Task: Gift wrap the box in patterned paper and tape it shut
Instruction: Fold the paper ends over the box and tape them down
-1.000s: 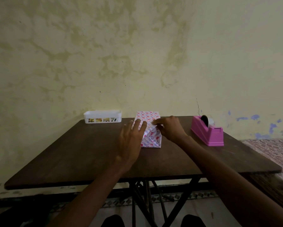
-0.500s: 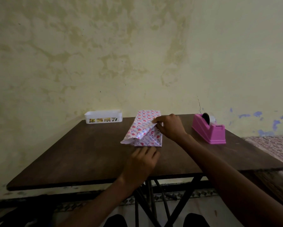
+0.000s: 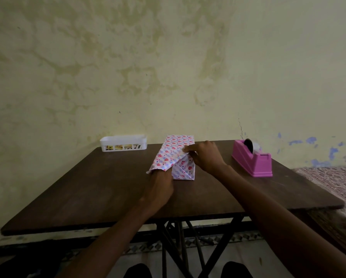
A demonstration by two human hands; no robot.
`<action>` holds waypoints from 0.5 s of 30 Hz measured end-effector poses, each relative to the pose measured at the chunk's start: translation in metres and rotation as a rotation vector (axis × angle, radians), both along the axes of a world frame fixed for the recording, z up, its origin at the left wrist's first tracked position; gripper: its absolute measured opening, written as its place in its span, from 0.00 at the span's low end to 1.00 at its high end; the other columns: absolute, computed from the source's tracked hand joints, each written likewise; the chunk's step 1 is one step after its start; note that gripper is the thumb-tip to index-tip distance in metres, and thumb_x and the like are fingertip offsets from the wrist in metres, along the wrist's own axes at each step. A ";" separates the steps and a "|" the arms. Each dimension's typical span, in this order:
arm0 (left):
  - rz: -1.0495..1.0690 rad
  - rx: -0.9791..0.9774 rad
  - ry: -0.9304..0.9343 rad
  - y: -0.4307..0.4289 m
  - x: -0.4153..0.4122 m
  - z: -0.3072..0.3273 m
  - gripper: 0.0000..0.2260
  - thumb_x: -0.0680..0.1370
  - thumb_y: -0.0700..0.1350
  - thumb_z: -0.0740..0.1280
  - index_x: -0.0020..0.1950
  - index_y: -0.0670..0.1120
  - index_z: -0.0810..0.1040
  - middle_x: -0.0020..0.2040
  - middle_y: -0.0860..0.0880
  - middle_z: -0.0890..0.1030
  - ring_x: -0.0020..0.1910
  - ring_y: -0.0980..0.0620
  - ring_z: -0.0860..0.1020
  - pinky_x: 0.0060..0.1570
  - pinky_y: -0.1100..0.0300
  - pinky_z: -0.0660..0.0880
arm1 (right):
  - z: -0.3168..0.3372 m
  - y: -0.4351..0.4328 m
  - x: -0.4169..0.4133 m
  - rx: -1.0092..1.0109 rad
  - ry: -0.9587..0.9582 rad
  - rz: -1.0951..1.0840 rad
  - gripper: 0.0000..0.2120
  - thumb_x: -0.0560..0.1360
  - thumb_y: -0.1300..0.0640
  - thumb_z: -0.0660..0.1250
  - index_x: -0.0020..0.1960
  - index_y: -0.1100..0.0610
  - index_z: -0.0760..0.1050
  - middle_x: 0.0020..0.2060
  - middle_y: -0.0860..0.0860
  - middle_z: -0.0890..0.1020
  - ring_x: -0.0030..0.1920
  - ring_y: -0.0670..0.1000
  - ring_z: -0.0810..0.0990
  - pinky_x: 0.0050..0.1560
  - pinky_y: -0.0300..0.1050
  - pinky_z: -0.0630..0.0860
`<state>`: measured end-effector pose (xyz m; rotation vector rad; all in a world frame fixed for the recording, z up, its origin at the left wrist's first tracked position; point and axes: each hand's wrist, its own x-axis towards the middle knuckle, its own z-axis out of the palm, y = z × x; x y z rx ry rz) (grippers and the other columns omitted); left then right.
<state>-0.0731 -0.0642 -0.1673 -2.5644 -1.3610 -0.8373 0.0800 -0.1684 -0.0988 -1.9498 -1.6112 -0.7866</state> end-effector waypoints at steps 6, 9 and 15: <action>-0.428 -0.286 -0.111 -0.019 -0.017 -0.011 0.29 0.82 0.48 0.57 0.79 0.46 0.46 0.79 0.48 0.49 0.77 0.51 0.53 0.72 0.61 0.52 | -0.008 0.001 0.003 0.006 -0.029 0.023 0.13 0.77 0.55 0.69 0.61 0.51 0.81 0.53 0.52 0.85 0.46 0.54 0.85 0.49 0.50 0.81; -0.527 -0.252 -0.114 -0.012 -0.023 -0.015 0.31 0.82 0.49 0.59 0.79 0.48 0.44 0.79 0.49 0.47 0.77 0.51 0.50 0.73 0.59 0.52 | -0.012 0.001 0.006 -0.012 -0.035 0.032 0.14 0.77 0.53 0.68 0.63 0.51 0.80 0.55 0.51 0.85 0.48 0.53 0.85 0.49 0.51 0.81; -0.535 -0.391 -0.115 -0.010 -0.043 0.005 0.23 0.81 0.46 0.62 0.75 0.47 0.62 0.74 0.47 0.65 0.71 0.50 0.65 0.66 0.60 0.63 | -0.014 0.001 0.007 -0.001 -0.019 0.042 0.15 0.77 0.54 0.69 0.63 0.51 0.80 0.58 0.50 0.83 0.52 0.52 0.85 0.53 0.51 0.80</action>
